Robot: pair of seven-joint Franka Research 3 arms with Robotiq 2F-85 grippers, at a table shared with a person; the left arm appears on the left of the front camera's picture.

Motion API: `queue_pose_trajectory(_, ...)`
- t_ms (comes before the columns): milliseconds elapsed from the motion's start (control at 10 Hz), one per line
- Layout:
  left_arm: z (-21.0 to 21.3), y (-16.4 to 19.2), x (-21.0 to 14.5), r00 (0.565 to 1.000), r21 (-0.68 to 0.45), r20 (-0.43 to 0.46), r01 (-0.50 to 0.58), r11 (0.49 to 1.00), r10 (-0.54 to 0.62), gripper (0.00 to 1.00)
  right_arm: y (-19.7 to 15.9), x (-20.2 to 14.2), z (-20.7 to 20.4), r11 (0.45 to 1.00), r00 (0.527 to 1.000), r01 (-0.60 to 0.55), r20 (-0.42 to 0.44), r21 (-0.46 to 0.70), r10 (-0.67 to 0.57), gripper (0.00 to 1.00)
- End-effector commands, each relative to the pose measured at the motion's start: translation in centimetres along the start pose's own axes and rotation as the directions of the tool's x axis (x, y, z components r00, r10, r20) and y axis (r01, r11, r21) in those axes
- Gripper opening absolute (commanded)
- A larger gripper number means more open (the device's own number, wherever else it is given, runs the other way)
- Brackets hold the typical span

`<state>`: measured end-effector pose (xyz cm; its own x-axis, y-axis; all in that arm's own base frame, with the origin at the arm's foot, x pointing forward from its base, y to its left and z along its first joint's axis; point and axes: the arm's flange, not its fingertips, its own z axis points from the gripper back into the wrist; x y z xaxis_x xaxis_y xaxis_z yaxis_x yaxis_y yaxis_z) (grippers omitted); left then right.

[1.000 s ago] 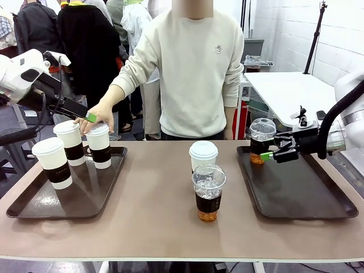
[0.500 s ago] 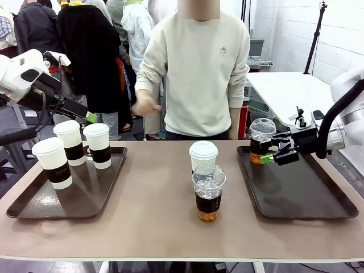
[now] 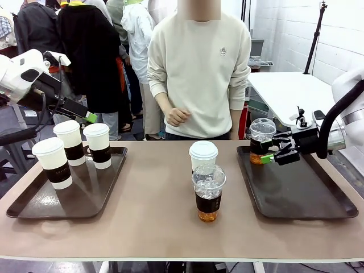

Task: Distribute the coffee onto the tray.
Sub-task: Pick up another iced Americano from the middle of the table and place it on the right Handle tray.

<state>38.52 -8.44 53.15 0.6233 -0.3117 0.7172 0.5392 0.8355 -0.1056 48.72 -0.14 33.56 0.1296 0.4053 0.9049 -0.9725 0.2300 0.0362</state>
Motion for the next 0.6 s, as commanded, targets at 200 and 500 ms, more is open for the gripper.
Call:
queue_pose_trajectory(200,-0.1,0.2,-0.1,1.0,-0.007,0.004,-0.009,1.0,0.009,1.0,2.0,1.8,-0.5,0.996,0.999,-0.032,-0.029,0.089,0.034,1.0)
queue_pose_trajectory(500,-0.1,0.2,-0.1,1.0,-0.007,0.004,-0.009,1.0,0.009,1.0,3.5,2.6,-0.5,0.986,0.997,-0.06,-0.047,0.154,0.068,1.0)
